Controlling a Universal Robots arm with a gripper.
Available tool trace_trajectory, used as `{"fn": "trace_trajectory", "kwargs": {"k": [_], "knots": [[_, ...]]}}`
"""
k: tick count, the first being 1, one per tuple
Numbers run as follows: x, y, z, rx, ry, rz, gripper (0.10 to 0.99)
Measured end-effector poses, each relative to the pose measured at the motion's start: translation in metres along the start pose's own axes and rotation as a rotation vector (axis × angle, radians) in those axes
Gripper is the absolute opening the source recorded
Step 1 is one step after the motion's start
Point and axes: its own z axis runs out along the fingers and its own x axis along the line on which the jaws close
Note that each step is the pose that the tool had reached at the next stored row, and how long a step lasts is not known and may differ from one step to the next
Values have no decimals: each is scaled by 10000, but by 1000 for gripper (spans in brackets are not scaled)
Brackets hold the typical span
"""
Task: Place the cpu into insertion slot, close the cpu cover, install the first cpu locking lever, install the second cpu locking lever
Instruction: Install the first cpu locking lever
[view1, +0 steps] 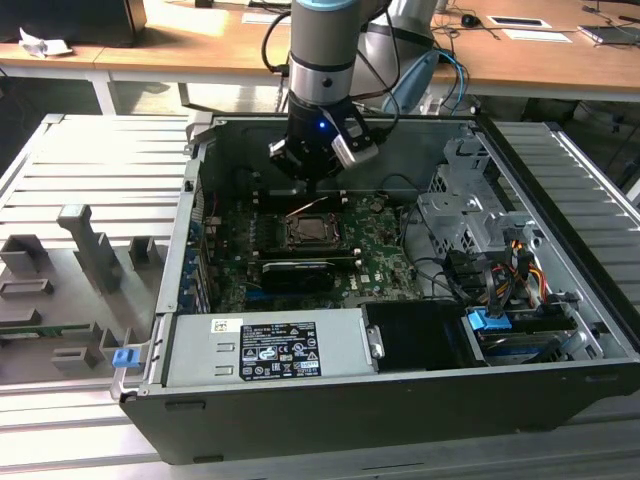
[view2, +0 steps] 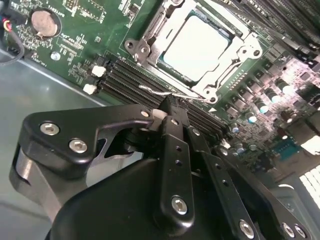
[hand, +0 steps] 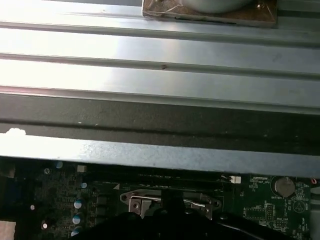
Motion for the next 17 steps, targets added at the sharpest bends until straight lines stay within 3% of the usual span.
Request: {"fn": "trace_trajectory", "kwargs": {"k": [15,17], "knots": [[-75,38,121,-15,-12,125,106],[-106,33,165,-12,-12,125,106]]}}
